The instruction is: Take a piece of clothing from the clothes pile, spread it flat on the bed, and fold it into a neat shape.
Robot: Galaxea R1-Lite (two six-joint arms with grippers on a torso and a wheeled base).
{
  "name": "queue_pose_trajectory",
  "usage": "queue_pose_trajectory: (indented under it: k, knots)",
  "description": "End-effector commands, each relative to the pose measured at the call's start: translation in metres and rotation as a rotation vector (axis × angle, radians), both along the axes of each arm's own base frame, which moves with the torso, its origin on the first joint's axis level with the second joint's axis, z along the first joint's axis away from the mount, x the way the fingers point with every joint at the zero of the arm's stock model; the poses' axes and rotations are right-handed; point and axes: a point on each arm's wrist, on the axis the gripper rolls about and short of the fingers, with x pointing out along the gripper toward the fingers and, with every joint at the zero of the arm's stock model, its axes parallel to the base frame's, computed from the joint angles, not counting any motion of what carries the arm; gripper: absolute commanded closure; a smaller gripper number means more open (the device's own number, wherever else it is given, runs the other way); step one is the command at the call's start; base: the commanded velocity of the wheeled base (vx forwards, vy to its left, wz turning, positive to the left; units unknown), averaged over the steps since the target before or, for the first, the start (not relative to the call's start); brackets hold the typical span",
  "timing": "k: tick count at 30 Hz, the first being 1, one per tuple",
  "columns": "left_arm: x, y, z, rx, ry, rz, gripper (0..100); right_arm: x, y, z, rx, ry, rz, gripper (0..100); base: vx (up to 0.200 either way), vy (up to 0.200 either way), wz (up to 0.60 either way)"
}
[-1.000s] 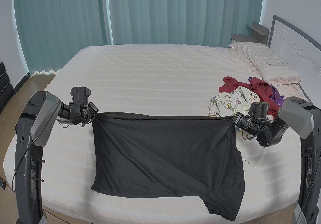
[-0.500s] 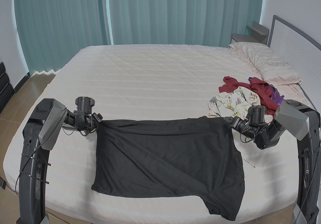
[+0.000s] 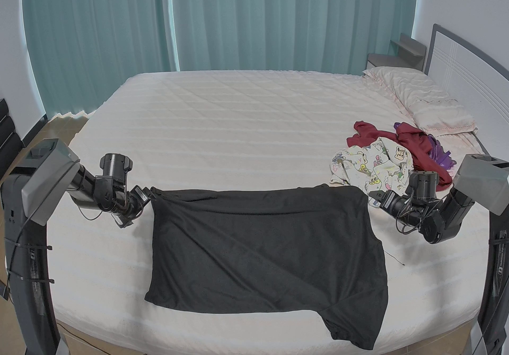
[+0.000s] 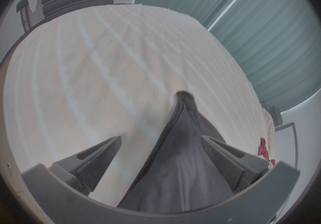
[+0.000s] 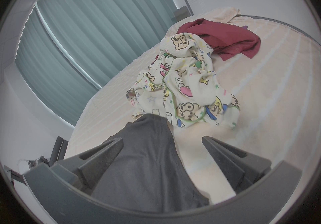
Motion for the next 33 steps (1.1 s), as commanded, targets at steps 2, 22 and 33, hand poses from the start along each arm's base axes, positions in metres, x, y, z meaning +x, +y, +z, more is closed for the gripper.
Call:
queue_pose_trajectory:
  k: [2,22,33]
  knots:
    - [-0.128,-0.022,0.039,-0.125,0.027,-0.139,0,-0.087,0.025,0.031,0.102,0.059,0.025,0,0.0,0.0,0.0]
    - [-0.157,-0.038,-0.009,-0.151,0.099,-0.147,0,-0.139,0.043,0.004,0.19,0.168,0.046,0,-0.15,0.0,0.0]
    - [-0.136,-0.058,-0.034,-0.039,0.086,-0.1,0,-0.138,0.046,0.006,0.212,0.147,0.046,0,0.0,0.0,0.0]
